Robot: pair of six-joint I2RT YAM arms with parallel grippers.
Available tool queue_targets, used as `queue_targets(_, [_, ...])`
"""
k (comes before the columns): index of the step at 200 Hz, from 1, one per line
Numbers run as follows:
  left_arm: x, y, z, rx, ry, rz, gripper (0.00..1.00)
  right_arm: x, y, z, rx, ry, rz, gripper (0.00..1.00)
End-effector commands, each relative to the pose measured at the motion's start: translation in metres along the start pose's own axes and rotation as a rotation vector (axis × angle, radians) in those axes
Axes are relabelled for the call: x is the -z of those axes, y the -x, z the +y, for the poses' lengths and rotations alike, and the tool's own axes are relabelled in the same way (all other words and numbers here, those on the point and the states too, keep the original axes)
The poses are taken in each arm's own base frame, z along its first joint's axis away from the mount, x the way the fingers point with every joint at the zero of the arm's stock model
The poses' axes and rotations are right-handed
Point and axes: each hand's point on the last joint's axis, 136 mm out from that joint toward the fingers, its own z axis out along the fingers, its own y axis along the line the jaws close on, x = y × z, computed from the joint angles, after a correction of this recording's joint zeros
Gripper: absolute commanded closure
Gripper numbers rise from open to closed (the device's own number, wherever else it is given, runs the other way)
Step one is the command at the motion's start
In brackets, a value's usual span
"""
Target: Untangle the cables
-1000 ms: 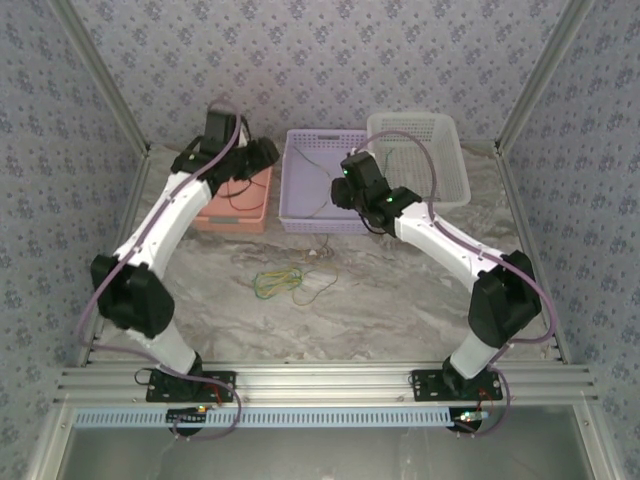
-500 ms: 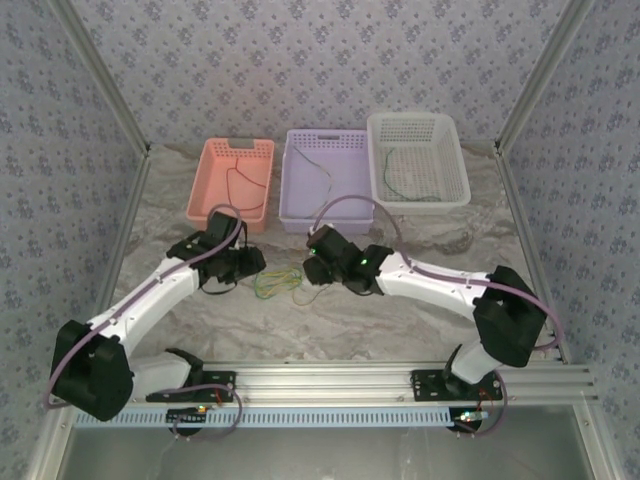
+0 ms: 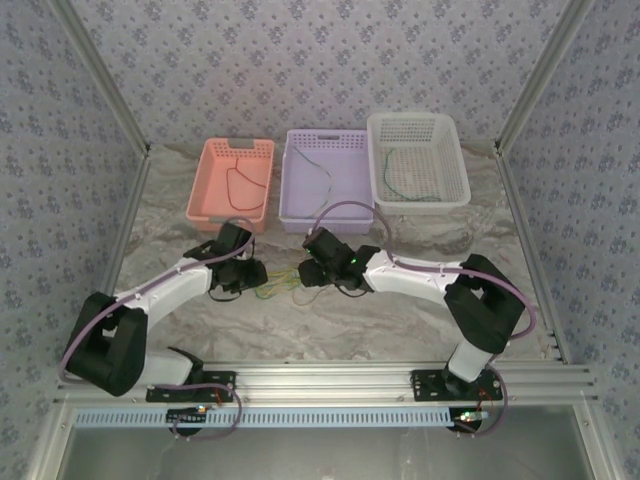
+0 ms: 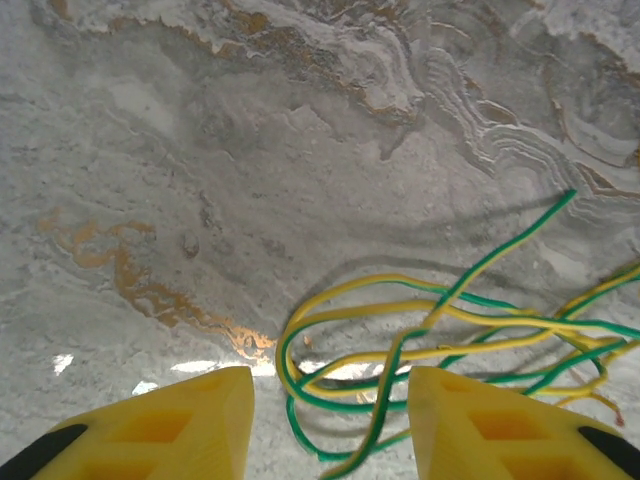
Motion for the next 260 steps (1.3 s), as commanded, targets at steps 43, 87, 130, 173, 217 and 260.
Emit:
queue_targets(43, [-0.011,0.003,-0.012,-0.050,-0.045,-0.026,0.79,0.000,0.002,-0.002,-0.087,0.021,-0.032,0.48])
queue_targets(87, [-0.006,0.003,-0.020,-0.088,-0.053,-0.058,1.00,0.007,0.005,-0.007,-0.122,0.020,-0.056,0.48])
queue_targets(130, [0.045,0.015,-0.052,-0.127,-0.200,-0.183,1.00,0.030,0.009,-0.031,-0.183,-0.035,-0.141,0.48])
queue_targets(173, [0.079,0.021,-0.068,-0.141,-0.279,-0.222,1.00,0.038,0.011,-0.047,-0.273,-0.007,-0.178,0.43])
queue_targets(217, [0.087,0.023,-0.075,-0.118,-0.324,-0.239,1.00,0.033,0.005,-0.041,-0.355,0.105,-0.177,0.39])
queue_targets(260, [0.095,0.025,-0.084,-0.135,-0.366,-0.244,1.00,0.052,0.017,-0.035,-0.340,0.176,-0.263,0.42])
